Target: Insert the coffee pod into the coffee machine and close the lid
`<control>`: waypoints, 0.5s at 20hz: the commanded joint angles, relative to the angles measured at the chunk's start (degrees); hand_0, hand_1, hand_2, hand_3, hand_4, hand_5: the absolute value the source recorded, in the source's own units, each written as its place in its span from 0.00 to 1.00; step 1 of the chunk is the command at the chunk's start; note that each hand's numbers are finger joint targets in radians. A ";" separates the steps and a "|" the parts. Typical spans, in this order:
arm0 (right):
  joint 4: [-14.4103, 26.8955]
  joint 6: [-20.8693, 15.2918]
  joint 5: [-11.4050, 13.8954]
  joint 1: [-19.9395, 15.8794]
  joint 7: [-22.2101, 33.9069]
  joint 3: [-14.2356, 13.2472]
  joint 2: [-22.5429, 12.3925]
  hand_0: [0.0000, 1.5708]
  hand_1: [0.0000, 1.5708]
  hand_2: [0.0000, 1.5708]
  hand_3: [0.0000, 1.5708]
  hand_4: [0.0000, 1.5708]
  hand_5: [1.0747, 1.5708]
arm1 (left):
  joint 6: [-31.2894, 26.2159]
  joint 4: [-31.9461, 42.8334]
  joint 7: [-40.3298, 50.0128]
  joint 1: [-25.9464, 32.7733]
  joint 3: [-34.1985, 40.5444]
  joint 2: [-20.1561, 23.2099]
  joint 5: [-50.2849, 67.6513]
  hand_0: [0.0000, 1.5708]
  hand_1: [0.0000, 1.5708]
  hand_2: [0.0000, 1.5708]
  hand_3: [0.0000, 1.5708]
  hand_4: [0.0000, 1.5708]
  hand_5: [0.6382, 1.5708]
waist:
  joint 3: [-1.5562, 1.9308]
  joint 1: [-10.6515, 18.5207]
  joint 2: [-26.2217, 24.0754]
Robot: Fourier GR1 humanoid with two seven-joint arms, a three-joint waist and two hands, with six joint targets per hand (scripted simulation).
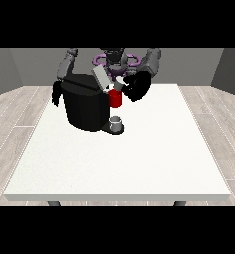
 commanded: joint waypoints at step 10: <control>2.58 -0.82 -0.16 -3.99 -0.67 -0.69 0.60 0.00 0.00 0.00 0.00 0.17 1.00 | 3.79 0.80 -1.23 -2.50 0.17 1.37 -1.43 0.91 0.91 0.92 0.89 0.38 1.00 | -0.06 -1.04 3.17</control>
